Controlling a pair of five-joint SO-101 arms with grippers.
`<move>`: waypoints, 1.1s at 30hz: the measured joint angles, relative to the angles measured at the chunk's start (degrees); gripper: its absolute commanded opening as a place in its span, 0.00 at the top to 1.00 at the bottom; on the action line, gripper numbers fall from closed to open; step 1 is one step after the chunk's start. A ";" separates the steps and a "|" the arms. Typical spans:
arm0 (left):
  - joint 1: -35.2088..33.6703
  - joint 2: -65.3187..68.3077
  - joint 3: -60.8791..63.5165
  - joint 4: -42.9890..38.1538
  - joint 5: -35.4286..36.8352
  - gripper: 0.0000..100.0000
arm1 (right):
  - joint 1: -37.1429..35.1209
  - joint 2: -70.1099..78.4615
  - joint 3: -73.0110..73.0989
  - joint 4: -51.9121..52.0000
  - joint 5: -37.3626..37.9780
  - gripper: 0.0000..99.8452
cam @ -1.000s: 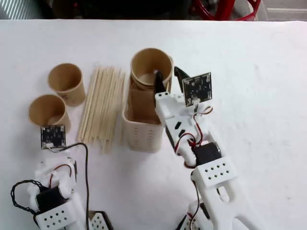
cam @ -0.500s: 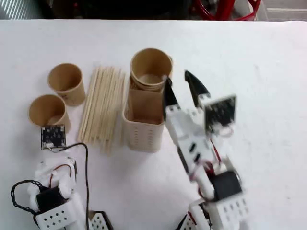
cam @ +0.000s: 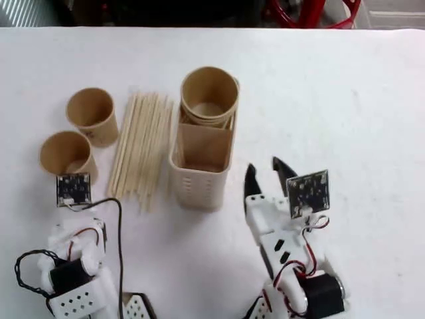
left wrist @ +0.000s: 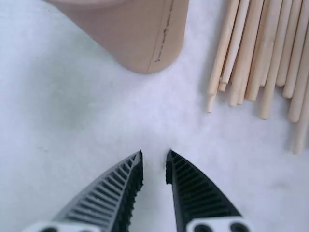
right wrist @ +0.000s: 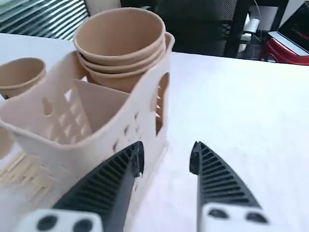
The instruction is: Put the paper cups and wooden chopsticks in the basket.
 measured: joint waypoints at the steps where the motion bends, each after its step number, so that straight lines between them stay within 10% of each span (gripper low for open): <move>1: 0.00 0.00 0.00 0.00 0.00 0.90 | 1.49 0.00 1.32 0.00 0.00 0.84; 16: 1.76 0.00 0.00 0.00 0.00 0.90 | 22.51 0.62 21.54 0.00 0.18 0.84; 27: 1.85 0.00 0.00 0.00 -0.18 0.90 | 24.44 -2.02 17.58 5.63 0.18 0.84; 33: 1.32 0.70 -5.19 -2.64 -13.71 0.90 | 24.62 -1.93 14.07 7.38 0.18 0.84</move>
